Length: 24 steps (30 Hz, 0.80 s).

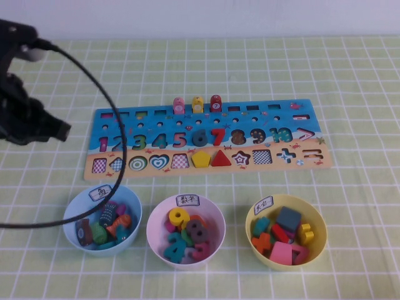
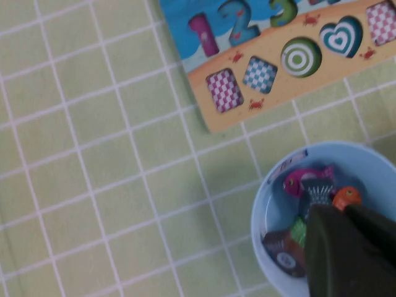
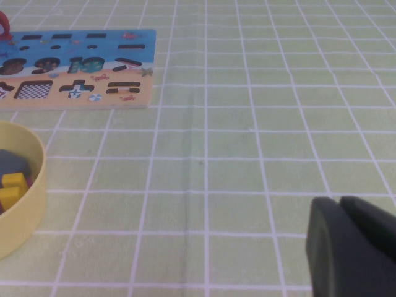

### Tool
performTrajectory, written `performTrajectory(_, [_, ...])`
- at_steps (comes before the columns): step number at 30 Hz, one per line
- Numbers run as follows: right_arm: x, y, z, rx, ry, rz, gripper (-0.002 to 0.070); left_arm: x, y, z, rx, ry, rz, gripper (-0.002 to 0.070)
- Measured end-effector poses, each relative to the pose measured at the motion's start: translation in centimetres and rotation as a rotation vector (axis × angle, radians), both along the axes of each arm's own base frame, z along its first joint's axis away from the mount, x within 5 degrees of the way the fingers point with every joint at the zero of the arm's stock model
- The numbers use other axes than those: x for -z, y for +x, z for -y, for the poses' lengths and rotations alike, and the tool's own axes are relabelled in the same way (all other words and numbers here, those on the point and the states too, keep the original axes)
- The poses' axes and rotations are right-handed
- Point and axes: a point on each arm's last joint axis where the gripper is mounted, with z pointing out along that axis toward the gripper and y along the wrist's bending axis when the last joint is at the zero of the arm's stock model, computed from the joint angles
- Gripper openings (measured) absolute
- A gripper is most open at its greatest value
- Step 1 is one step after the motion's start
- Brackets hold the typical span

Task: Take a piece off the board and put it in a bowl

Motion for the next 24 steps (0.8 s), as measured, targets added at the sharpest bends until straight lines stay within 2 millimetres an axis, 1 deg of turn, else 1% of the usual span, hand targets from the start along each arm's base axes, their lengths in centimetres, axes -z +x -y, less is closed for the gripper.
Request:
performTrajectory(5, [0.0,0.0,0.0,0.000,0.000,0.000,-0.0017,-0.7,4.1,3.6,0.088,0.011,0.014,-0.0005])
performTrajectory(10, [0.0,0.0,0.0,0.000,0.000,0.000,-0.0017,-1.5,8.0,6.5,0.119,-0.005,0.040,-0.0005])
performTrajectory(13, [0.0,0.0,0.0,0.000,0.000,0.000,-0.0017,-1.2,10.2,8.2,0.143,-0.005,0.040,0.0001])
performTrajectory(14, [0.0,0.0,0.0,0.000,0.000,0.000,-0.0017,-0.9,11.0,8.8,0.150,-0.004,0.036,0.0013])
performTrajectory(16, [0.0,0.0,0.0,0.000,0.000,0.000,-0.0017,-0.1,12.3,9.8,0.159,-0.007,0.027,0.0059])
performTrajectory(18, [0.0,0.0,0.0,0.000,0.000,0.000,-0.0017,0.9,13.5,10.9,0.168,-0.029,0.010,0.0148])
performTrajectory(21, [0.0,0.0,0.0,0.000,0.000,0.000,-0.0017,2.6,15.1,12.2,0.126,-0.089,-0.020,0.0319])
performTrajectory(23, [0.0,0.0,0.0,0.000,0.000,-0.001,-0.0017,3.5,16.0,12.7,0.097,-0.119,-0.028,0.0393])
performTrajectory(24, [0.0,0.0,0.0,0.000,0.000,-0.001,-0.0017,3.9,16.4,12.9,0.088,-0.127,-0.030,0.0411])
